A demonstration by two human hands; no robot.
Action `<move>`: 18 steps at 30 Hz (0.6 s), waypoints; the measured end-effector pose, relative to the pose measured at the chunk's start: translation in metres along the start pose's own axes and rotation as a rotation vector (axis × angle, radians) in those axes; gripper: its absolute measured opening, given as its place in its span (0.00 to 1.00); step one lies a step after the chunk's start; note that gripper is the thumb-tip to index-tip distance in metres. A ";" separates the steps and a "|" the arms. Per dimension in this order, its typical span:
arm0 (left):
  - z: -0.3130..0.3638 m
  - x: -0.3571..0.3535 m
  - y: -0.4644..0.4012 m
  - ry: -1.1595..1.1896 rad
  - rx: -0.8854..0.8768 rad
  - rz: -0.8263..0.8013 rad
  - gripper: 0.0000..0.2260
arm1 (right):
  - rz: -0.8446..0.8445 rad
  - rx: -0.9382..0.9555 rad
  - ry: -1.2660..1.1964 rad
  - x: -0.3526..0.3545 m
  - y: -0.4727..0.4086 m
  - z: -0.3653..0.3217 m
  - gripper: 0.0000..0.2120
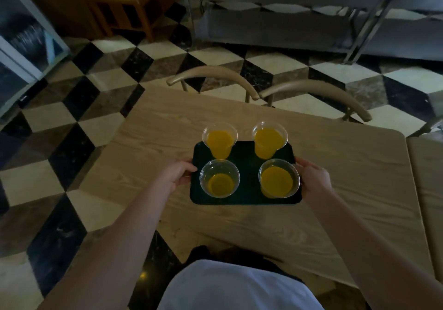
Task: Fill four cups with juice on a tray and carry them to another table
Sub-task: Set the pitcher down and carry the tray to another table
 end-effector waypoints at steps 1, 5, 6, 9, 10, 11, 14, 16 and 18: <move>0.005 0.004 -0.010 -0.015 -0.011 -0.004 0.13 | 0.017 0.003 -0.019 -0.003 -0.001 0.000 0.17; 0.027 0.020 -0.038 -0.095 -0.030 -0.056 0.13 | 0.091 0.017 -0.069 -0.019 0.002 0.007 0.17; 0.030 0.025 -0.045 -0.088 -0.029 -0.066 0.13 | 0.109 0.015 -0.086 -0.023 0.004 0.011 0.17; 0.041 0.036 -0.058 -0.061 -0.039 -0.080 0.10 | 0.147 0.007 -0.142 -0.033 0.005 0.023 0.17; 0.045 0.039 -0.060 -0.054 -0.041 -0.086 0.10 | 0.163 0.010 -0.153 -0.035 0.007 0.025 0.17; 0.048 0.040 -0.062 -0.053 -0.043 -0.098 0.11 | 0.180 0.015 -0.162 -0.037 0.008 0.027 0.17; 0.049 0.043 -0.070 -0.059 -0.032 -0.132 0.13 | 0.195 0.013 -0.193 -0.042 0.009 0.035 0.16; 0.046 0.043 -0.079 -0.067 -0.016 -0.149 0.16 | 0.194 0.006 -0.184 -0.041 0.006 0.040 0.17; 0.041 0.042 -0.087 -0.067 -0.007 -0.151 0.16 | 0.188 0.000 -0.173 -0.039 0.002 0.044 0.17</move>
Point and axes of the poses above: each hand's wrist, its own y-axis away from the middle knuckle, its own x-axis out of the back of the hand, z = x × y, the point moved 7 cm from there along -y, towards the middle knuckle, and after that the axes turned 4 degrees about -z, right-handed, at the moved point
